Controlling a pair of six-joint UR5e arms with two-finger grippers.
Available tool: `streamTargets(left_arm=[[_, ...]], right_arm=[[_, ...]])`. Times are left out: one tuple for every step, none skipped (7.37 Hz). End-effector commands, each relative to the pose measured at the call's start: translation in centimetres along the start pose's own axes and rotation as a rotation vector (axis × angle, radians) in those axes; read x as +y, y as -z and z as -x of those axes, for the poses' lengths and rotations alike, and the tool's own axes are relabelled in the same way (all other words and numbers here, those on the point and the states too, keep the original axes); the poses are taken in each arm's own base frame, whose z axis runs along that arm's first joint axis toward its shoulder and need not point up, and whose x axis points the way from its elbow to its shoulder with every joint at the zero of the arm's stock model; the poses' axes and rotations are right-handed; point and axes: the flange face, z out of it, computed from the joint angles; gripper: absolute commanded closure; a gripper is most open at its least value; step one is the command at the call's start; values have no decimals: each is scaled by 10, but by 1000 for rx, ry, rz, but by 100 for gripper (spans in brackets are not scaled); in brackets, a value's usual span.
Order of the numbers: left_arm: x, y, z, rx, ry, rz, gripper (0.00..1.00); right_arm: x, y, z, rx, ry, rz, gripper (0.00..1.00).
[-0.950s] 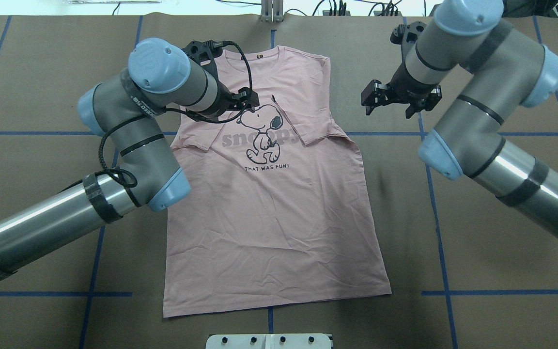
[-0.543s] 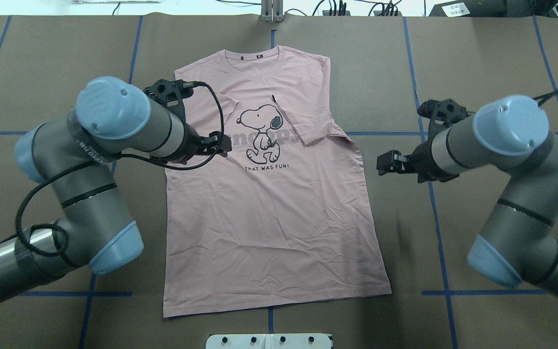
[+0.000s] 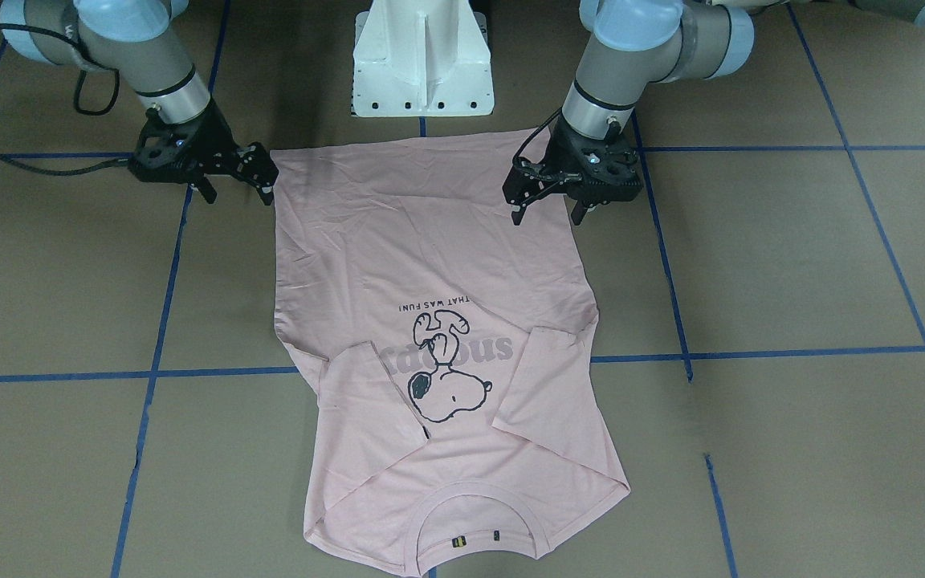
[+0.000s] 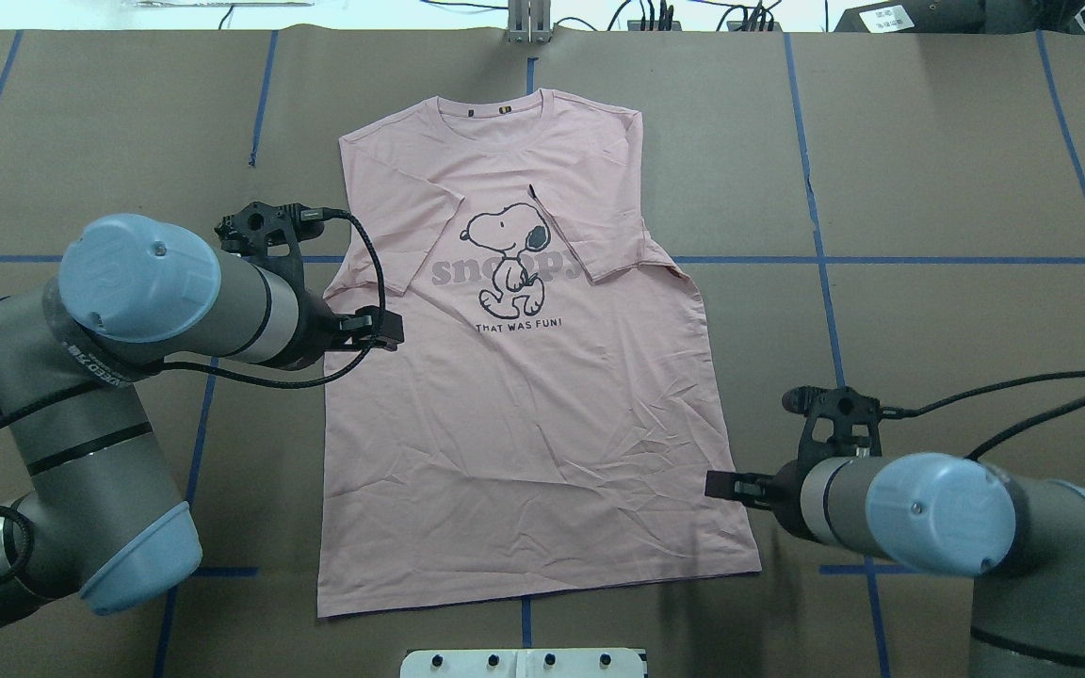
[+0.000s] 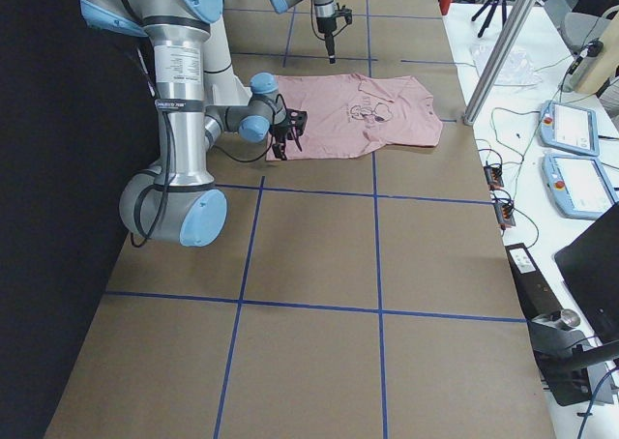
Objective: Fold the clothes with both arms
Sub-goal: 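Move both grippers down to the shirt's hem corners nearest the robot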
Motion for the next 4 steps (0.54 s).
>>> streamTargets(left_arm=[[3,2,-1,6,8,4,0],[4,1,-2,6,8,5,0],[3,0,-1,4,6,4,0],[3,0,-2,4,6,5,0]], right_arm=[[43,-12,-4,20,36,1,0],[46,-12,-4,20,40,6,0],[49,-14,-3,28,44,9,0],[50,-16,-2,46,47,9,0]])
